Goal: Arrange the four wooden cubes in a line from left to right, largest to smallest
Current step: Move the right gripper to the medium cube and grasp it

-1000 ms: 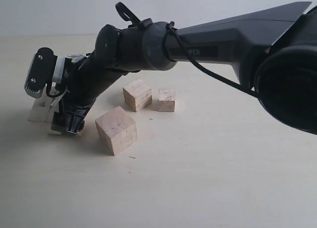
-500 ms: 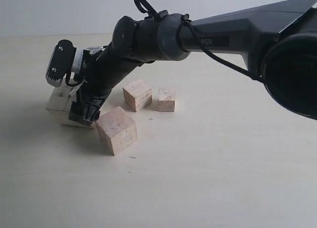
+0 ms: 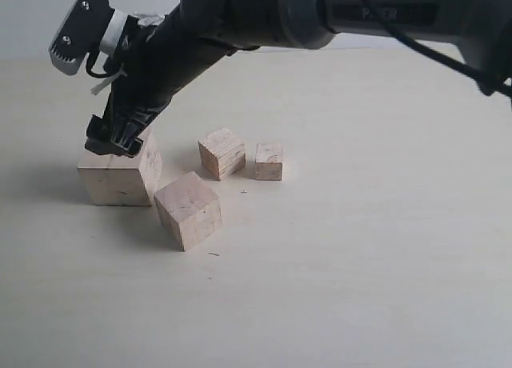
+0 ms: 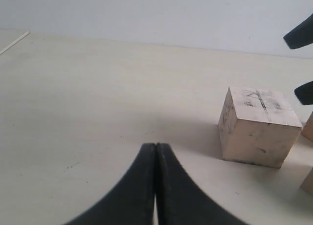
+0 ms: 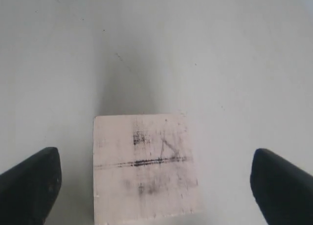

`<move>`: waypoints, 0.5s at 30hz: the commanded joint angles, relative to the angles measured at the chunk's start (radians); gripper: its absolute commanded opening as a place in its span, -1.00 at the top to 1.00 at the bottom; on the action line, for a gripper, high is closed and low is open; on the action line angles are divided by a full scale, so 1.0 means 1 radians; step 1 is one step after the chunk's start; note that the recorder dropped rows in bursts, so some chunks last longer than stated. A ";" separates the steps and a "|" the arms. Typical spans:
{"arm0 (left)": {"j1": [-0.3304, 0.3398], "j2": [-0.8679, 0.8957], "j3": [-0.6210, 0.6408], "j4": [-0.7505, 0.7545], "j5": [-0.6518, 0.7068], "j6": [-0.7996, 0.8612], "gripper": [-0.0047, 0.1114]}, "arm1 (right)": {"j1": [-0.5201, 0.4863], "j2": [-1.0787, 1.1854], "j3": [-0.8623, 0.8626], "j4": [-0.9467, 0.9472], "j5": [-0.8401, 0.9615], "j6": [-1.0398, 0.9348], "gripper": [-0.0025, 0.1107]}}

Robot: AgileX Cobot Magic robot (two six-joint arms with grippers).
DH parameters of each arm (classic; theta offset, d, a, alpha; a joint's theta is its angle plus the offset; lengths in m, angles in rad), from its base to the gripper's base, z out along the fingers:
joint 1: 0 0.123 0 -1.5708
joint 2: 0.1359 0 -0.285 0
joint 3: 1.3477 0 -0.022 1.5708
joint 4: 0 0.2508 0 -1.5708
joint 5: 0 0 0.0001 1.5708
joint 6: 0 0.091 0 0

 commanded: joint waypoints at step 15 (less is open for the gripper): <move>-0.005 -0.007 0.000 -0.001 -0.001 -0.008 0.92 | -0.003 -0.065 0.006 -0.313 0.485 0.708 -0.40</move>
